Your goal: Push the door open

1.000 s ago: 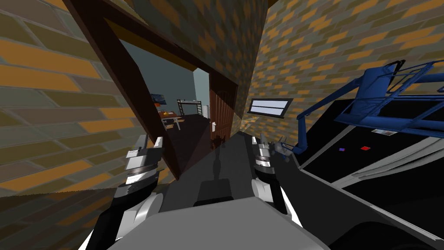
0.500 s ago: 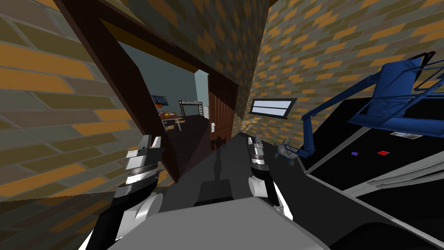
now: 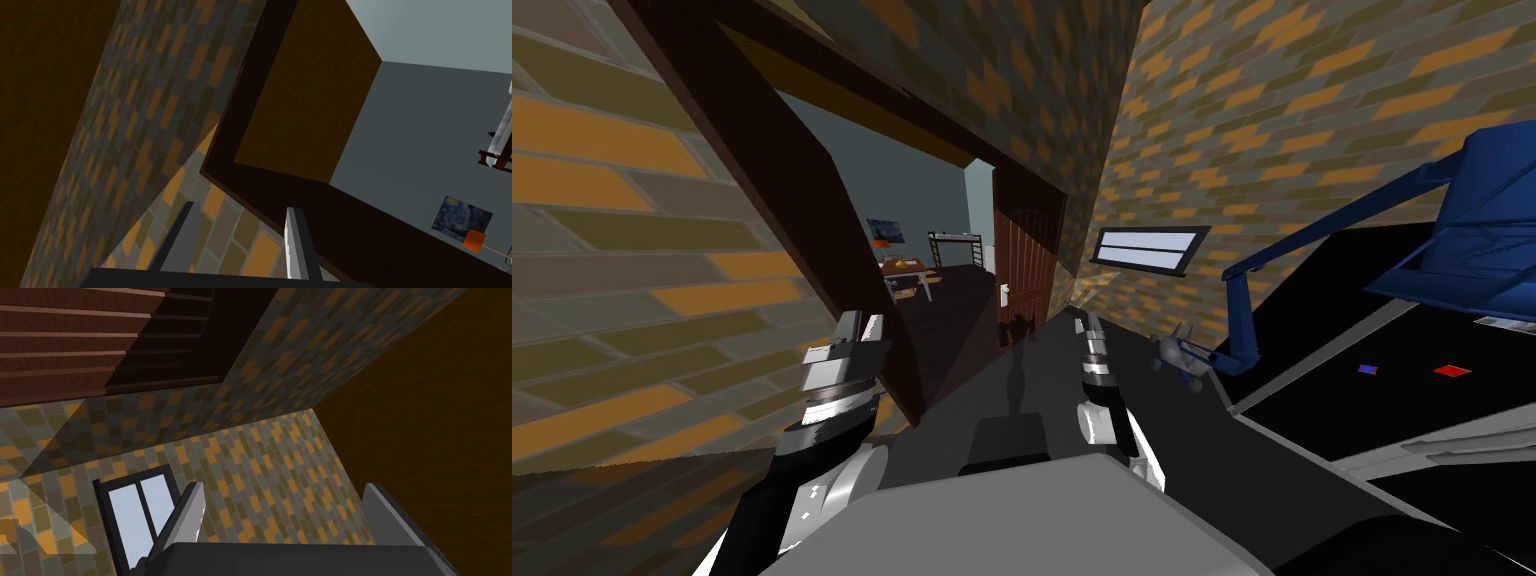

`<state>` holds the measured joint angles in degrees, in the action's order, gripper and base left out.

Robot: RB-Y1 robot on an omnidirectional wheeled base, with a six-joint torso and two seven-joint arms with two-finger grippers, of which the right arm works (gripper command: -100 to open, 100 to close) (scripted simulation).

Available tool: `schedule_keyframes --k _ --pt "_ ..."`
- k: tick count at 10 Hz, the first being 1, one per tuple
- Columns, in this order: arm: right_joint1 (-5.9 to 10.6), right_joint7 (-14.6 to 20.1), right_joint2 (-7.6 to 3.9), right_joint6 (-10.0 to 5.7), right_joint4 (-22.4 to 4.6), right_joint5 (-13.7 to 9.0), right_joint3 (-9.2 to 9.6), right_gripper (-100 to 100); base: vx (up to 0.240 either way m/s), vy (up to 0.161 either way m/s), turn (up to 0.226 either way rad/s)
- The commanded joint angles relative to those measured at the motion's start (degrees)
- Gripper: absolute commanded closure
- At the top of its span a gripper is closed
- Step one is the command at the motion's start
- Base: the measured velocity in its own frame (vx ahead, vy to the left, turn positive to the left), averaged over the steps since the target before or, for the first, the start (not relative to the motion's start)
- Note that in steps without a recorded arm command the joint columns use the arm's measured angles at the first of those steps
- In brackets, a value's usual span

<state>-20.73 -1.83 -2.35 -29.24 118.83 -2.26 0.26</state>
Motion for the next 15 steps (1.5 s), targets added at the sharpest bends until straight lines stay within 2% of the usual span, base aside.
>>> schedule_keyframes --k 1,6,15 --pt "1.36 0.16 -0.33 0.37 -1.87 -0.2 0.35 -100 0.094 -0.059 0.041" --pt "6.06 0.49 -1.08 0.49 -9.66 -0.73 1.9 -100 0.094 -0.052 0.06" --pt "15.7 1.18 -1.87 0.75 -25.64 -1.83 5.07 -100 0.093 -0.06 0.064"
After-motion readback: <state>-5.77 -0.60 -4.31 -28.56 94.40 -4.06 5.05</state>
